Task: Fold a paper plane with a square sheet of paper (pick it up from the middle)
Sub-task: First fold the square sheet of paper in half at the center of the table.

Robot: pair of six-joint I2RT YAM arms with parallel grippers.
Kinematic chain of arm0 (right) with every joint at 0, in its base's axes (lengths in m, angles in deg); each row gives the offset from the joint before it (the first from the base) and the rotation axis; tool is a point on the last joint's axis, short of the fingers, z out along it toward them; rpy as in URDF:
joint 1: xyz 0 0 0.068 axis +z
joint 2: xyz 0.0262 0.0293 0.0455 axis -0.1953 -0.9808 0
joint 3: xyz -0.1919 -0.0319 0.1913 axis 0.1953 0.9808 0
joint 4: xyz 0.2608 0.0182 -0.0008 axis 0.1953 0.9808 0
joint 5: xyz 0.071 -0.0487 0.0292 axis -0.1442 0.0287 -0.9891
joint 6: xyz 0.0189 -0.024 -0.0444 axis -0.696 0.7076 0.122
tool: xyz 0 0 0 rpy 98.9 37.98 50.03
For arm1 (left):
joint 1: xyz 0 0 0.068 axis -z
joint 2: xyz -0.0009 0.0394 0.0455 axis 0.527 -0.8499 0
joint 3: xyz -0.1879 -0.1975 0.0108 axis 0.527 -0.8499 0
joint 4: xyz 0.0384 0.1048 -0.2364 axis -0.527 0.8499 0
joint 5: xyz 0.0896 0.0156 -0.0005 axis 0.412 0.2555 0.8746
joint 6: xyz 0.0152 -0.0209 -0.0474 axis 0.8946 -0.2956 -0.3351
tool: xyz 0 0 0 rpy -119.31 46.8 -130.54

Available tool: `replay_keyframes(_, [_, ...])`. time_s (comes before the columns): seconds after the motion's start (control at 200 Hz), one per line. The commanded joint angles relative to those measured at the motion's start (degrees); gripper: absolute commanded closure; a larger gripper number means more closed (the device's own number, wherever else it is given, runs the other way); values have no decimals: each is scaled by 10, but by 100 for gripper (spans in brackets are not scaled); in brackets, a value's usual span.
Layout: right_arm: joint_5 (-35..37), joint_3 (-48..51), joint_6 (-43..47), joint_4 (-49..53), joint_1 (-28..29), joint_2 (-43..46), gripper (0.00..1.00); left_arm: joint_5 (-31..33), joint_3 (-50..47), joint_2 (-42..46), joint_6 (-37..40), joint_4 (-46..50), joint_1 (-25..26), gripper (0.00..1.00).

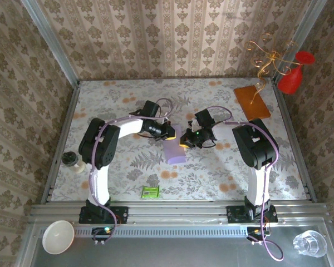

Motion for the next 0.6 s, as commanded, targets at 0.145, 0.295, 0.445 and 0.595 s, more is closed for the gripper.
replay_keyframes(0.145, [159, 55, 17, 131, -11, -81, 94, -4, 1, -42, 14, 6, -69, 96])
replay_keyframes(0.295, [160, 58, 17, 128, -13, -78, 94, 14, -10, -37, 41, 26, -120, 97])
replay_keyframes(0.445, [159, 58, 16, 127, -13, -78, 94, 15, -7, -6, 60, 44, -138, 97])
replay_keyframes(0.595, [159, 58, 17, 130, -14, -77, 94, -1, -7, 39, 46, 34, -107, 97])
